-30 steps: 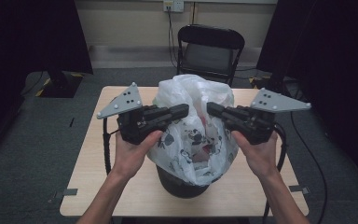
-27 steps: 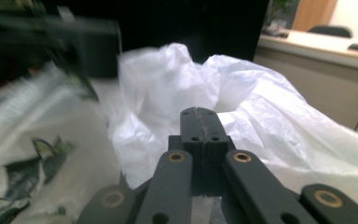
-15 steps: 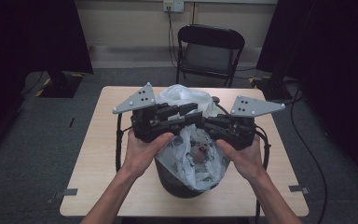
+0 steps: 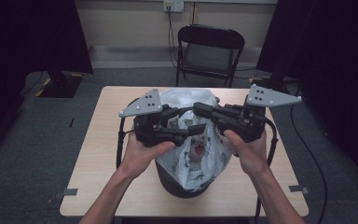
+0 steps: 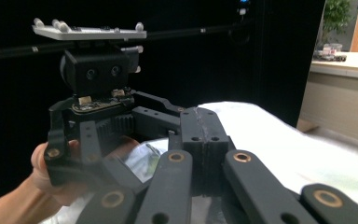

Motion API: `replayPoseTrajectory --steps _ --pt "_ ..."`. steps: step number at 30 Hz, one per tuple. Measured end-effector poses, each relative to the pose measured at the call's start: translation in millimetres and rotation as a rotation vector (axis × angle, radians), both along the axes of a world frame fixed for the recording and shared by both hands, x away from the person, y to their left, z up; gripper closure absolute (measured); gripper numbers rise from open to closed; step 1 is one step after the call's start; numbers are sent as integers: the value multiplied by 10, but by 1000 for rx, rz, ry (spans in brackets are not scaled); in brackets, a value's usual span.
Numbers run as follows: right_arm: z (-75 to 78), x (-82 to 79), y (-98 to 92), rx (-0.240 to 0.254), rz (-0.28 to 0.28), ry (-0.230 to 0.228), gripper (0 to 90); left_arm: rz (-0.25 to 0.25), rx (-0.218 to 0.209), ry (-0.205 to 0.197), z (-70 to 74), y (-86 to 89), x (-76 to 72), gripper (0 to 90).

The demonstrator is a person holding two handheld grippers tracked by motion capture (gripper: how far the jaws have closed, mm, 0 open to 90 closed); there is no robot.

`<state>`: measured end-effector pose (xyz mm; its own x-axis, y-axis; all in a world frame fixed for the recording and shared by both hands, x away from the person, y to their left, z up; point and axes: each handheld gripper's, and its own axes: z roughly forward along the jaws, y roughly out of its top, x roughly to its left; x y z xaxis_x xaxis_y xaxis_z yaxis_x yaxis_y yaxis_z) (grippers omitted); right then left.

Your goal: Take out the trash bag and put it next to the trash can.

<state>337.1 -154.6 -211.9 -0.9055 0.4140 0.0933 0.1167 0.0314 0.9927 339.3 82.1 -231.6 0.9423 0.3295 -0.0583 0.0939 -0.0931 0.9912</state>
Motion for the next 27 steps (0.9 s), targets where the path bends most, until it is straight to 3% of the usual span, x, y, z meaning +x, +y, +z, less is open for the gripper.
replayPoseTrajectory --steps 3,6,8,10,13,16,18,23,26,27 --pt "-4 -19 70 -30 1 -2 900 25 33 -22 0 -3 -4 628" --pt "-9 -30 41 -2 11 -2 877 9 6 -1 -5 52 15 831" --pt "2 -50 7 24 -21 -6 618 17 8 -16 0 65 -3 865" --pt "19 -63 -31 27 -42 -15 434 29 5 -23 23 80 -9 869" --pt "7 -83 -51 -22 -42 -9 279 53 -19 -18 95 118 25 870" --pt "-23 -113 -7 -46 -2 -19 242 66 -22 -28 182 82 55 869" --pt "-23 -110 74 -84 -10 -27 223 76 -19 -37 240 29 55 868" --pt "-17 -23 159 -108 -29 -36 259 58 -59 -48 407 21 40 869" --pt "-21 27 197 -115 -16 -36 369 -10 -92 -30 431 -34 45 870" --pt "-25 48 211 -115 -11 -31 501 -12 -84 -33 425 -54 52 870"
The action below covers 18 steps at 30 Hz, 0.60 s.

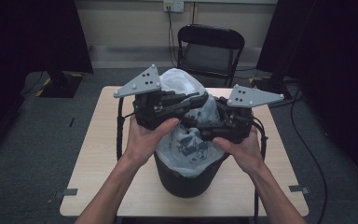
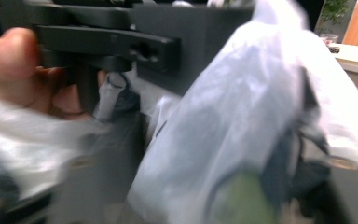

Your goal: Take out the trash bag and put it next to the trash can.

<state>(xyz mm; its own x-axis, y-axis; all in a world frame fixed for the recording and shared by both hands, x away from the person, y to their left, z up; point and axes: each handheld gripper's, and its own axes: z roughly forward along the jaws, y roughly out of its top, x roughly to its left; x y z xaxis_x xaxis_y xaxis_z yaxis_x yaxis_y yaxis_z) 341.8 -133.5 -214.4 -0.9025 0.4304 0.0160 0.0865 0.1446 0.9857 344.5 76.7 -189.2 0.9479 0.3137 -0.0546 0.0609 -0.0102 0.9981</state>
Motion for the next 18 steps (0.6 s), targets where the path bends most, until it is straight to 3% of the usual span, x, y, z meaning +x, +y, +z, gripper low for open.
replayPoseTrajectory --steps 2,3,4,5,6,10,11,13,14,16,18 --pt "-10 35 14 -6 6 15 705 -8 28 -11 -13 -7 26 861" --pt "-17 51 13 -14 10 24 812 -8 28 -11 -13 -7 26 831" --pt "-25 59 12 -23 5 25 858 -16 5 7 -23 54 42 756" --pt "-25 59 12 -23 5 25 858 -16 5 7 -23 54 42 640" --pt "-32 75 4 -41 0 29 882 16 -35 -8 -25 153 23 563" --pt "20 100 -55 -13 -32 28 891 62 -74 -26 -37 309 -10 305" --pt "44 99 -76 -1 -36 26 891 41 -73 -33 -64 384 -30 272" --pt "70 94 -94 8 -41 20 891 41 -48 -24 -86 399 -37 230" --pt "131 75 -118 10 -61 9 891 82 -5 -26 -144 419 -55 186" --pt "198 59 -147 33 -75 0 891 148 5 -48 -205 443 -60 137" --pt "267 49 -159 58 -71 -7 891 196 25 -33 -245 413 -34 101"
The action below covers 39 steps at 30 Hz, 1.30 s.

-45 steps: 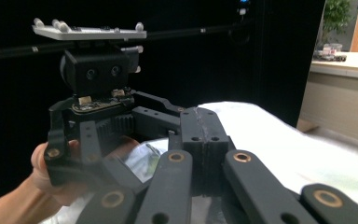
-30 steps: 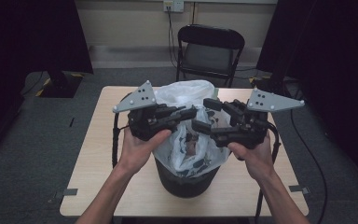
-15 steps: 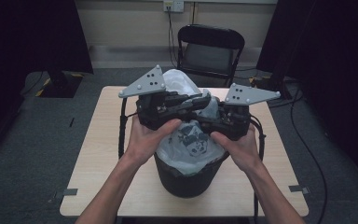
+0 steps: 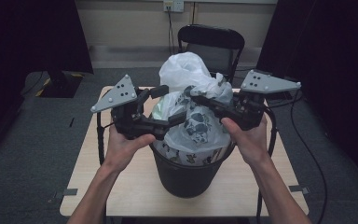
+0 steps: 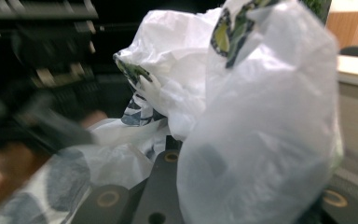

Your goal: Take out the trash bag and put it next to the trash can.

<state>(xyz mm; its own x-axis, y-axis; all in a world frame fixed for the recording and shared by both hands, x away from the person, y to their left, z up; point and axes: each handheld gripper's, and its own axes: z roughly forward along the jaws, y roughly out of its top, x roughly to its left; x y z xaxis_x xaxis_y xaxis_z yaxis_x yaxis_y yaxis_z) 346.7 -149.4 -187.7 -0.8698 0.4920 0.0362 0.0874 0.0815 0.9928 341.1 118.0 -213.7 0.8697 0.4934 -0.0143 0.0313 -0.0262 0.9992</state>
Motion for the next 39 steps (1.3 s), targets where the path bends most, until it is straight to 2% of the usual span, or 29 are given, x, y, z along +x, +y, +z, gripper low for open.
replayPoseTrajectory --steps 1,2,5,7,10,11,12,13,14,15,16,17,18,19,20,21,22,23,24,25,26,28,30,33,35,36,37,39 --pt "0 0 0 0 0 0 891 0 0 0 0 0 0 99" --pt "52 -4 31 12 13 -5 891 -6 15 17 -15 -69 32 100" --pt "93 -34 117 15 37 -12 891 7 37 6 -14 -148 52 61" --pt "98 -42 145 18 44 -14 891 -15 32 21 -10 -212 78 54" --pt "102 -51 217 41 81 4 891 -57 60 29 -16 -289 103 48" --pt "102 -51 217 41 81 4 891 -57 60 29 -16 -289 103 103" --pt "115 -58 218 55 89 4 891 -71 85 11 -24 -294 97 207" --pt "120 -64 214 59 84 0 891 -71 85 11 -24 -294 97 299" --pt "121 -67 207 62 84 -1 891 -115 91 12 -27 -267 99 431" --pt "120 -68 199 64 88 -2 889 -115 91 12 -27 -267 99 556" --pt "117 -68 188 64 87 -1 882 -126 96 7 -31 -267 87 645" --pt "117 -68 188 64 87 -1 882 -133 108 2 -35 -266 76 645" --pt "104 -63 162 70 82 6 785 -144 123 11 -37 -262 66 823" --pt "104 -63 162 70 82 6 785 -144 123 11 -37 -262 66 854" --pt "84 -79 121 69 62 2 554 -143 123 19 -37 -254 68 865" --pt "73 -90 90 69 47 3 442 -138 124 26 -30 -204 80 868" --pt "61 -99 51 70 33 8 366 -137 109 34 -22 -161 96 870" --pt "61 -99 51 70 33 8 366 -137 109 34 -22 -161 96 870" --pt "27 -120 -38 70 14 -1 302 -122 88 40 9 -77 115 869" --pt "27 -120 -38 70 14 -1 302 -122 88 40 9 -77 115 869" --pt "-12 -113 -120 76 8 3 265 -115 60 38 50 -5 118 870" --pt "-61 -97 -167 70 5 1 241 -113 47 36 74 18 114 869" --pt "-115 -74 -179 59 3 13 194 -98 33 10 165 56 96 869" --pt "-165 -52 -169 49 11 19 168 -99 20 8 212 61 100 870" --pt "-222 -20 -92 37 38 24 158 -130 -22 20 225 29 116 870" --pt "-236 -4 -44 24 40 27 159 -130 -22 20 225 29 116 870" --pt "-249 14 10 1 44 32 158 -147 -42 19 222 6 114 870" --pt "-273 44 106 -29 44 30 161 -178 -45 25 231 -79 99 870"
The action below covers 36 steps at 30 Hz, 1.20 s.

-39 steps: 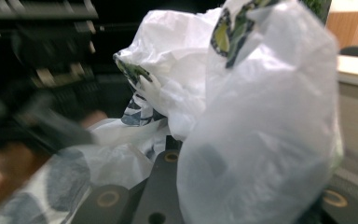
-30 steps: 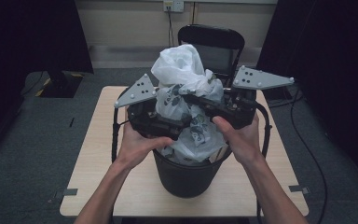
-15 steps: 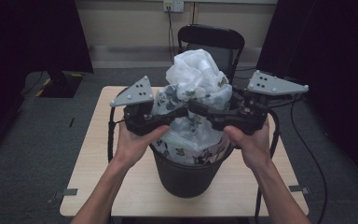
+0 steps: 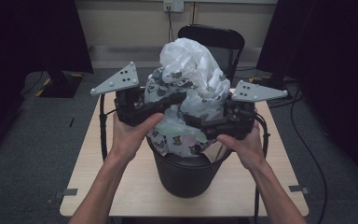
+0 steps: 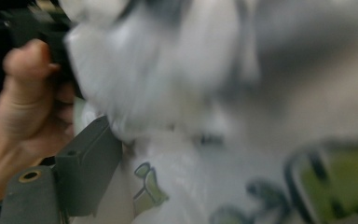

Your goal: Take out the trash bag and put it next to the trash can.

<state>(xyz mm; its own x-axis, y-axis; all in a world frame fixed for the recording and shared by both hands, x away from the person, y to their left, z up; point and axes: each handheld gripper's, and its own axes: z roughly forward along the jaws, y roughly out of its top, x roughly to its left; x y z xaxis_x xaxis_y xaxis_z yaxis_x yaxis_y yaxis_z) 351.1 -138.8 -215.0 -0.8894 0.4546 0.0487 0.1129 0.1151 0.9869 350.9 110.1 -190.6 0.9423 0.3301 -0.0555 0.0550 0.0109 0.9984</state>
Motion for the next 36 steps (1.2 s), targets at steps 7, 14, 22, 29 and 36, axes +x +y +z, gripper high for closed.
replayPoseTrajectory --steps 7,14,22,29,36 --pt "7 72 176 8 50 -3 519 -27 6 13 1 -48 12 862" --pt "70 33 179 -8 83 -24 897 100 -13 0 -41 129 4 340" --pt "316 6 83 61 68 -45 900 142 59 3 -174 163 88 141" --pt "311 -6 235 96 58 -37 900 139 123 23 -312 28 152 211" --pt "235 37 189 126 25 -17 877 95 107 -2 -342 35 113 778"
